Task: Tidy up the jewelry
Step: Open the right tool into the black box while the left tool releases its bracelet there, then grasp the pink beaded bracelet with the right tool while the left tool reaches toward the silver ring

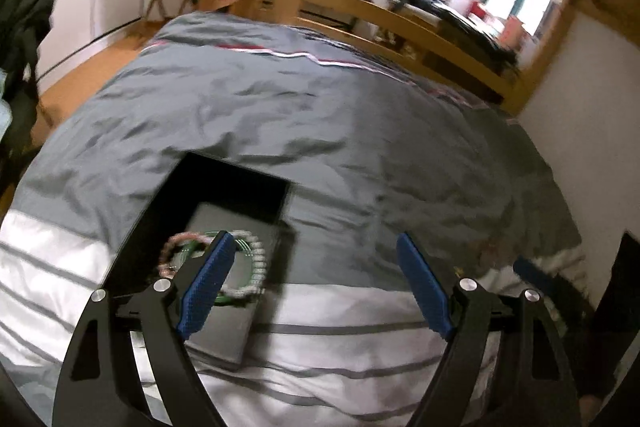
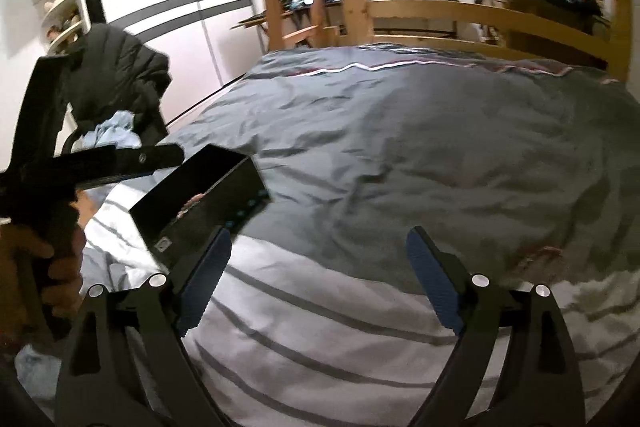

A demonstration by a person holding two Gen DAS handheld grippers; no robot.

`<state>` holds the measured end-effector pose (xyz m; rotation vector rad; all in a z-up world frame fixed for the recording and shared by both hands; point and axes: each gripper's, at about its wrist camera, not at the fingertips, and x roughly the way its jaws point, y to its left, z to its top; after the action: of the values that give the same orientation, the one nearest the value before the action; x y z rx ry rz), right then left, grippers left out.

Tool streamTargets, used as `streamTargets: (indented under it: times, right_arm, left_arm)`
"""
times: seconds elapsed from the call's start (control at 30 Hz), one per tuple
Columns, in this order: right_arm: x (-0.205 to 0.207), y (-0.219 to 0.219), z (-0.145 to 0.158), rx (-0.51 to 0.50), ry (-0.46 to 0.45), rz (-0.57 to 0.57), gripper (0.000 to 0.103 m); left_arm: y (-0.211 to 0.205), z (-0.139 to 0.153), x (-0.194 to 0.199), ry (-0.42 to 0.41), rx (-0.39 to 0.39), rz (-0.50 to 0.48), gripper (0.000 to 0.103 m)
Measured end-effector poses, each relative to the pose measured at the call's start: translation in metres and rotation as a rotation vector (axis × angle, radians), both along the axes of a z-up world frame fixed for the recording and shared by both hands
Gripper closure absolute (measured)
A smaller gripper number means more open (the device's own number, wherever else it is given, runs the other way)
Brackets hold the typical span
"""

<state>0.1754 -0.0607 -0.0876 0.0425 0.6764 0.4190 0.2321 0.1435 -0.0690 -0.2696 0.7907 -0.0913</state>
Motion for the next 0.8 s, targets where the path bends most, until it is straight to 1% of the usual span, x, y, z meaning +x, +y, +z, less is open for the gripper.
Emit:
streamTargets:
  times: [0.13, 0.33, 0.6, 0.8]
  right_arm:
    - [-0.002, -0.037, 0.004, 0.011, -0.003, -0.058, 0.014]
    - [-0.005, -0.082, 0.003, 0.001, -0.004, -0.121, 0.014]
    - [0.003, -0.144, 0.000, 0.000, 0.021, -0.249, 0.014]
    - [0.020, -0.166, -0.008, -0.008, 0.056, -0.295, 0.014]
  left_arm:
    - [-0.039, 0.001, 0.001, 0.009, 0.039, -0.064, 0.022]
    - [-0.085, -0.005, 0.002, 0.023, 0.067, -0.142, 0.022]
    - [-0.144, -0.029, 0.010, 0.074, 0.151, -0.247, 0.022]
    - [-0.188, -0.047, 0.018, 0.077, 0.225, -0.348, 0.022]
